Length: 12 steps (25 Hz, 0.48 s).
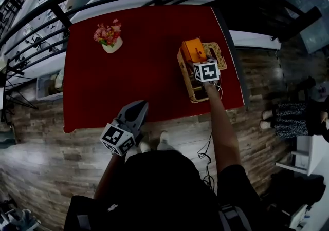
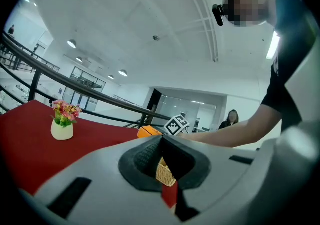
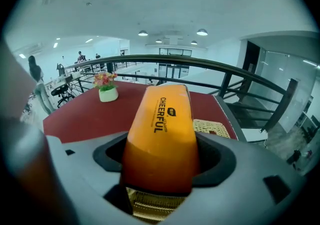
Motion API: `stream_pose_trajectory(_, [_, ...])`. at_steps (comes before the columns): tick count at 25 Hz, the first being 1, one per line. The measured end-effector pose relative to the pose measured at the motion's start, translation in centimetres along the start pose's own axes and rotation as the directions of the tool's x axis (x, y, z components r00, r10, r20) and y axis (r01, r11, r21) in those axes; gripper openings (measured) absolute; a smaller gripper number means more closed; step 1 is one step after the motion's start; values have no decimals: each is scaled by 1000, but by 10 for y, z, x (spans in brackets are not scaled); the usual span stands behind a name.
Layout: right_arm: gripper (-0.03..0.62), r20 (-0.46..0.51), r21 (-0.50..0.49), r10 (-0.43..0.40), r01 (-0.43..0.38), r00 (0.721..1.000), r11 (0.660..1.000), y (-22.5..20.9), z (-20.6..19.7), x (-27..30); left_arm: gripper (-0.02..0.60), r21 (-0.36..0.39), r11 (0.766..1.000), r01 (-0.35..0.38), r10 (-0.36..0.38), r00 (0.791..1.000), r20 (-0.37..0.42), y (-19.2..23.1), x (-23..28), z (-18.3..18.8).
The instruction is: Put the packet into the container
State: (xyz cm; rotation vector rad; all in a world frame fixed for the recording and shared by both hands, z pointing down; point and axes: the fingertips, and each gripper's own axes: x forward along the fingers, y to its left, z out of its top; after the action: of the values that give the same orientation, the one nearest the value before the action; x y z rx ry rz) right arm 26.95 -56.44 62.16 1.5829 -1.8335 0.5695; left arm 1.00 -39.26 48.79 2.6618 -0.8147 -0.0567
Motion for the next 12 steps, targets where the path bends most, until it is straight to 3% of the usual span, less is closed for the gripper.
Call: stream_pose_trajectory(12, [373,-42,22,3,-2,999,1000,-18,-26,31,9,17,999,-43,43,999,-25,7,6,-9])
